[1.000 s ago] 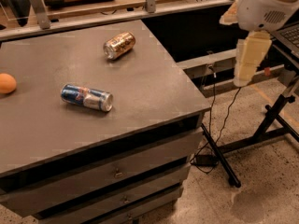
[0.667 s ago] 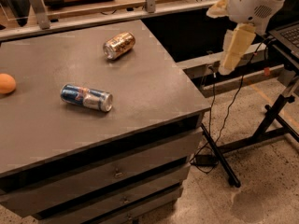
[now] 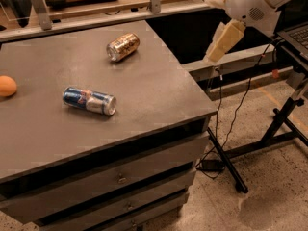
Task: Pick orange can
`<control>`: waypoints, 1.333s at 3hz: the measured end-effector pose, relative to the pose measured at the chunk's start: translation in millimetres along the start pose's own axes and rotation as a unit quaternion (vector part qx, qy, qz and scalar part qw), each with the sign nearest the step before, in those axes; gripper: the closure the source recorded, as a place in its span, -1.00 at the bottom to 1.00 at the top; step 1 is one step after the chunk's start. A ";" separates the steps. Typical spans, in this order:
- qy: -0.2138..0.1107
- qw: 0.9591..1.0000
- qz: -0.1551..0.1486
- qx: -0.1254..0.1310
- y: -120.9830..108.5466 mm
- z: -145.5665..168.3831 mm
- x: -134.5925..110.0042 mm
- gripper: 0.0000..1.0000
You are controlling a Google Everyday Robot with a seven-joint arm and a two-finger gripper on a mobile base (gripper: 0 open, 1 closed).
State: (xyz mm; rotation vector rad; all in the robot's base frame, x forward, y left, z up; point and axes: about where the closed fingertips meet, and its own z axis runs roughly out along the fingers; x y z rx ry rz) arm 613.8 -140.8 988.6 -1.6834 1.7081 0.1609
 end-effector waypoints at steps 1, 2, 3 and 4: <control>-0.005 0.999 0.006 0.031 -13.0 8.3 -4.3 -1.00; -0.004 1.000 0.002 0.017 -8.1 9.0 -3.4 -1.00; -0.032 0.999 0.009 0.020 -11.0 25.5 -11.9 -1.00; -0.094 0.995 0.020 0.033 -15.9 66.9 -34.1 -1.00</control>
Offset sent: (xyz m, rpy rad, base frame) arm 0.0137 0.0063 0.0008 0.0199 -0.0429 -0.0408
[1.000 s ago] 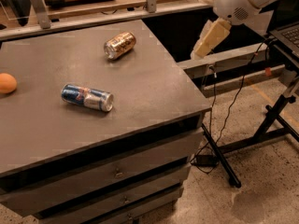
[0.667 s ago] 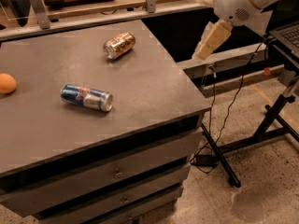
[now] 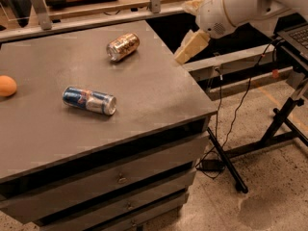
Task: Pick orange can
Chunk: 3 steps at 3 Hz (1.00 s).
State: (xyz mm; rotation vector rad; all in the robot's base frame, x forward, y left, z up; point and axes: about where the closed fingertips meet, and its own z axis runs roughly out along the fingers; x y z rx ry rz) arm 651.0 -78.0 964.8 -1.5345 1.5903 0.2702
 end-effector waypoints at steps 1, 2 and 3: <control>-0.039 0.999 0.014 0.016 2.2 38.1 -10.6 -1.00; -0.068 0.996 0.047 0.033 4.6 77.9 -7.3 -1.00; -0.086 0.989 0.102 0.057 3.5 120.0 -6.8 -1.00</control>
Offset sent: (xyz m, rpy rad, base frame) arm 0.0484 0.0812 -0.0712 0.2716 -0.0052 -0.1083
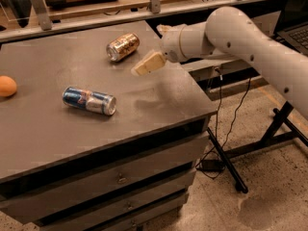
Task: Pick orange can
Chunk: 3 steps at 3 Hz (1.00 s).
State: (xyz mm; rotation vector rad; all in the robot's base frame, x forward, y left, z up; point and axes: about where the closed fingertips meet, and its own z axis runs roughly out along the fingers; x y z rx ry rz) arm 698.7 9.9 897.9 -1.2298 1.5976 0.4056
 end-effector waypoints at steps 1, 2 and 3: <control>-0.018 0.999 0.027 0.015 -5.5 23.9 -3.2 -1.00; -0.034 0.998 0.050 0.022 -21.4 40.8 -3.0 -1.00; -0.052 0.996 0.064 0.032 -48.3 50.9 -2.0 -1.00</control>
Offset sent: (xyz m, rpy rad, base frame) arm 0.0752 0.0203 -0.0003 0.1883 0.0279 -0.1005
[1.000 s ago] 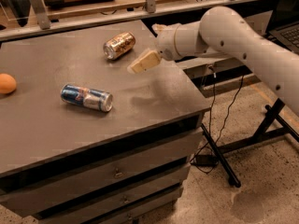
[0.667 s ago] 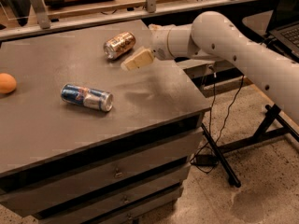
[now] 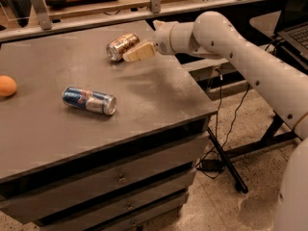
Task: Pick orange can
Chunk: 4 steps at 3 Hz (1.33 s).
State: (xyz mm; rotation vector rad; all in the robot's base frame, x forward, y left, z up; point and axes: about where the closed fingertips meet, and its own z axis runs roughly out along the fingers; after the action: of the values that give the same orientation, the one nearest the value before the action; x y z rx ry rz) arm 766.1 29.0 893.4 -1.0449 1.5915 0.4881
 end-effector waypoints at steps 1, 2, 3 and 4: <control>-0.005 1.000 0.025 -0.012 -25.0 23.4 12.3 -1.00; 0.014 0.997 0.050 -0.058 -39.6 42.2 35.4 -1.00; 0.022 0.993 0.051 -0.101 -45.6 44.6 42.7 -1.00; 0.004 0.988 0.027 -0.154 -40.1 35.0 33.2 -0.86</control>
Offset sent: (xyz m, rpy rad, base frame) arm 0.0788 -0.0260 -0.0198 0.0229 0.2213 0.1988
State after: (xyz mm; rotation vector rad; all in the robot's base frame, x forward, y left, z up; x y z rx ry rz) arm 819.2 22.7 860.6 -1.2369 1.5855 0.7865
